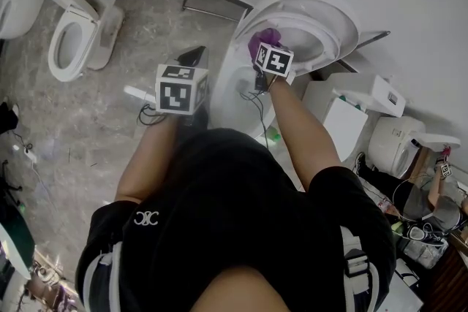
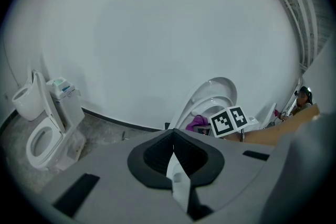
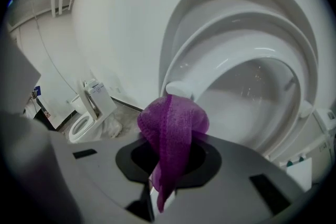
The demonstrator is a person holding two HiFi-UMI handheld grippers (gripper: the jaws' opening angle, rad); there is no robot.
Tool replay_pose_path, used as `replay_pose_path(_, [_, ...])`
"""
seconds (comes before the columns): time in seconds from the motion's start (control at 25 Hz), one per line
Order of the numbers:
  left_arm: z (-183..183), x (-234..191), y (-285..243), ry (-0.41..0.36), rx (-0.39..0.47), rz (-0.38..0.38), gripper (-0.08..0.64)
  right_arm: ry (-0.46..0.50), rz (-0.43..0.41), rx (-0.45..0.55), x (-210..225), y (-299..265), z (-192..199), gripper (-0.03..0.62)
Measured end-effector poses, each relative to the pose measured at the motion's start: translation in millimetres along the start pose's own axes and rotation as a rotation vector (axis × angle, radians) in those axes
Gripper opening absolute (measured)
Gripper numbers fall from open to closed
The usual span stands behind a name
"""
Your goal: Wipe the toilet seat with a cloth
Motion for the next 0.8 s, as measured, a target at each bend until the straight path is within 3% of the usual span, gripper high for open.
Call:
replay_pose_path(0.32, [5.7, -14.3, -28.2, -0.006, -0.088, 0.014, 0.006, -0.034, 0.042, 0.045, -2.4, -30.8, -17.9, 0.064])
replay_pose_path(0.68, [-18.3, -11.3, -67.7, -0.082, -0.125, 0.084, 0.006, 0.083, 0.114, 0.002, -11.8, -58.8, -28.0, 0.064])
replay_pose_path(0.8, [-24.5, -10.0, -79.2, -0.105, -0.135, 0.102, 0.006, 0.169, 0.117, -0.02, -14.5, -62.8, -28.0, 0.063])
Point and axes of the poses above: the fingertips, and each gripper's own axes: y backward along the fingers, x to its right, z out of its underside, the point moved 10 cm from there along y, backward along the fingers, and after that the axes turned 6 degrees about -z, right-handed, at the moved point
